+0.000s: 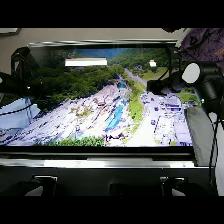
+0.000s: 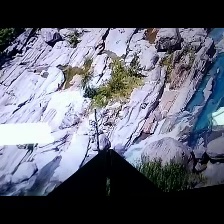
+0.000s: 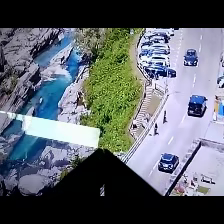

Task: Fold the clothes and pants, and hang the long-sleeved shirts on hangers.

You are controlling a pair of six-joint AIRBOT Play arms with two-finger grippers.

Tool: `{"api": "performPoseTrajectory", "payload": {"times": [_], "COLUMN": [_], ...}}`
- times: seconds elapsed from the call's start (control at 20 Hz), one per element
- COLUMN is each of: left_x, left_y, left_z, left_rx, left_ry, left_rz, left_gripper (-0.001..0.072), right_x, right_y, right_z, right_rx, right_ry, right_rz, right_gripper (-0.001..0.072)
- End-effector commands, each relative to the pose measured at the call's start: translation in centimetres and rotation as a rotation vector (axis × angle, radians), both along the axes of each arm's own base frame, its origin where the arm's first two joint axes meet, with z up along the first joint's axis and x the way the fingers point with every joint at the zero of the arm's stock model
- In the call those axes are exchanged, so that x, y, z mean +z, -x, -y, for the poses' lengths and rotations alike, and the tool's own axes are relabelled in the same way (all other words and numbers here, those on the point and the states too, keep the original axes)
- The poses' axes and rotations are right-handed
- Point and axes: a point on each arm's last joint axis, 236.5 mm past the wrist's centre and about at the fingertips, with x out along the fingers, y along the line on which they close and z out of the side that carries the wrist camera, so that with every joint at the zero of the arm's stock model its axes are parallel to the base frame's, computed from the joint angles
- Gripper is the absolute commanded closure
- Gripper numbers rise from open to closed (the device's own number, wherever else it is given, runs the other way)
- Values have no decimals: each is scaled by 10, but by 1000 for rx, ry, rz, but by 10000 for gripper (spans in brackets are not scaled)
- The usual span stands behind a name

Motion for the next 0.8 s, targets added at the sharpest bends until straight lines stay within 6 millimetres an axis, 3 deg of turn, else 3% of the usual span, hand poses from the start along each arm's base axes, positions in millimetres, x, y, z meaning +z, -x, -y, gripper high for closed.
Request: {"api": "performPoseTrajectory", "payload": {"times": [0.0, 0.15, 0.2, 0.25, 0.3, 0.4, 0.6, 0.75], "left_x": [-1, -1, -3, -6, -10, -10, -18, -60], "left_y": [0, 0, -2, -2, -1, -4, -12, 2], "left_z": [0, 0, -8, -20, -43, -102, -225, -299], "left_rx": [0, 0, 34, 106, 168, 313, 613, 780], "left_ry": [0, -2, -21, -46, -116, -238, -231, -221], "left_rz": [-2, -1, -4, -23, -37, -29, 57, 41], "left_gripper": [687, 676, 523, 101, -13, -13, -13, -13], "right_x": [1, 1, 1, 1, 1, 0, 1, 1], "right_y": [0, 0, 0, 0, 0, 0, 0, 0], "right_z": [0, 0, 0, 0, 0, 0, -1, 0], "right_rx": [-1, -1, -1, -1, -1, -1, -1, -1], "right_ry": [-1, -1, -1, -1, -1, -1, -2, -2], "right_rz": [1, 2, 2, 1, 2, 0, 1, 0], "right_gripper": [673, 673, 673, 673, 673, 673, 673, 673]}}
